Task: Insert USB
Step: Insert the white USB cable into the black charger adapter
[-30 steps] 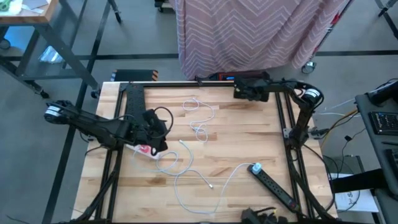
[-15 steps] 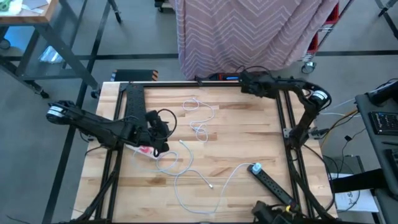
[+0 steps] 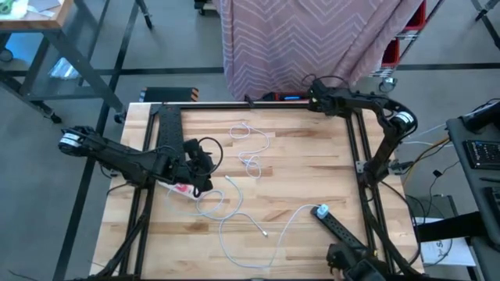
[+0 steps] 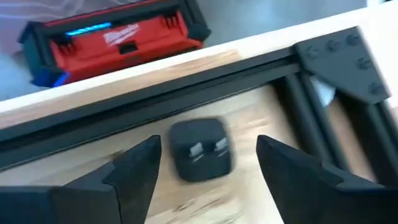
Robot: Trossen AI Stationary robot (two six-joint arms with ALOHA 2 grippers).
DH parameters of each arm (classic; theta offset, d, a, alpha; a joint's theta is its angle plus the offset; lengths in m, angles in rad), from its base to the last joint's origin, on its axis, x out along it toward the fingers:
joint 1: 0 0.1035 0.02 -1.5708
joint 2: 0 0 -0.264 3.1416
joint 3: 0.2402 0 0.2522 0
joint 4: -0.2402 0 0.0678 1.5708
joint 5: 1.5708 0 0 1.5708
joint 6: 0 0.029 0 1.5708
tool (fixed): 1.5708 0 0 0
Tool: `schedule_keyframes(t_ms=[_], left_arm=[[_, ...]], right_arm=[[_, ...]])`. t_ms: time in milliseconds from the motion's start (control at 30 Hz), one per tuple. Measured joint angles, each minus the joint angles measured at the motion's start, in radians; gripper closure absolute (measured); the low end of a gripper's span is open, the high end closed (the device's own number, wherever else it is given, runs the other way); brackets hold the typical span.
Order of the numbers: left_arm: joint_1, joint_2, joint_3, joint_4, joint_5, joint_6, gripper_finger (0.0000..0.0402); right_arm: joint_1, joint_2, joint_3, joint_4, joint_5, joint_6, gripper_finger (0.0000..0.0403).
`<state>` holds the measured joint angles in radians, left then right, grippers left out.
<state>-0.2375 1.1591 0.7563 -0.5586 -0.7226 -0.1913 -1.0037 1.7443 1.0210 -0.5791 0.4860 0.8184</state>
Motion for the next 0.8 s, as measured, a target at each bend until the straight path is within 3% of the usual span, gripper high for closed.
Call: schedule_keyframes(t_ms=[300,433,800], left_arm=[[0.004,0.0,0.0,0.017,0.0,0.0,0.0208],[0.007,0.0,0.0,0.026,0.0,0.0,0.0216],[0.009,0.0,0.0,0.043,0.0,0.0,0.0216]], right_arm=[[-0.037,0.031,-0.001,0.034,-0.101,-0.152,0.0109],[-0.041,0.065,0.0,0.042,-0.148,-0.117,0.0126],[-0.029,0.074,0.017,0.031,-0.153,0.009,0.0189]])
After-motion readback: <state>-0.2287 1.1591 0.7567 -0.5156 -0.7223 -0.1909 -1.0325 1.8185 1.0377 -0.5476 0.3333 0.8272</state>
